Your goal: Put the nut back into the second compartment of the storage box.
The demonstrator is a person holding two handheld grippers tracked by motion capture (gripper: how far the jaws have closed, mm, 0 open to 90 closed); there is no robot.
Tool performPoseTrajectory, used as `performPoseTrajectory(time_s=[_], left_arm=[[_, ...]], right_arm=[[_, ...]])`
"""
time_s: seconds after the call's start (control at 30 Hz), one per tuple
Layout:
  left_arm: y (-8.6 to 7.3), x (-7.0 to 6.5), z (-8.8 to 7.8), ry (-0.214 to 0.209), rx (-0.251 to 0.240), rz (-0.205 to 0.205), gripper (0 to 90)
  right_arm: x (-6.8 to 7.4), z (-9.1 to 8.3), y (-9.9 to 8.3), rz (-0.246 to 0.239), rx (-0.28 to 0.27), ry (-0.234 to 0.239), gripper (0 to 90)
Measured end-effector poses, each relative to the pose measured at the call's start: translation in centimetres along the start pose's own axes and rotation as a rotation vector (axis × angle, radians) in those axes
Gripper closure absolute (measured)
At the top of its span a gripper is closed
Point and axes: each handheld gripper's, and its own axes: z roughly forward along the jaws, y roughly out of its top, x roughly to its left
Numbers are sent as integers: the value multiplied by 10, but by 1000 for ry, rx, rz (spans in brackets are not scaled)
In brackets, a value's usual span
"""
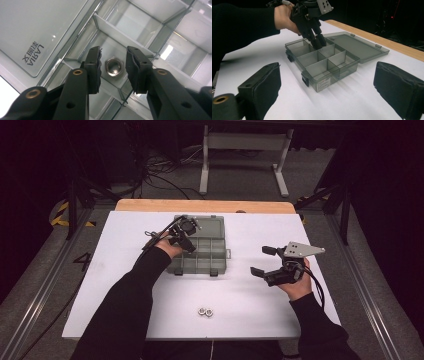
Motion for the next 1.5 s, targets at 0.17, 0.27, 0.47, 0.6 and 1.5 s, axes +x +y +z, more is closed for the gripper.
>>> performPoseTrajectory(time_s=[0.17, 0.27, 0.47, 0.6, 1.5], left_arm=[[-1, 0, -7, 5, -21, -1, 640], [-4, -3, -18, 10, -43, 12, 633], [-7, -16, -37, -23, -69, 55, 568], [-11, -32, -50, -57, -82, 93, 460], [-52, -124, -69, -152, -125, 297, 223]], right_arm=[[0, 0, 0, -1, 0, 0, 80], [0, 0, 0, 0, 0, 1, 80], [0, 0, 0, 0, 0, 2, 80], [0, -1, 1, -1, -6, 0, 79], [1, 0, 1, 0, -4, 0, 79]])
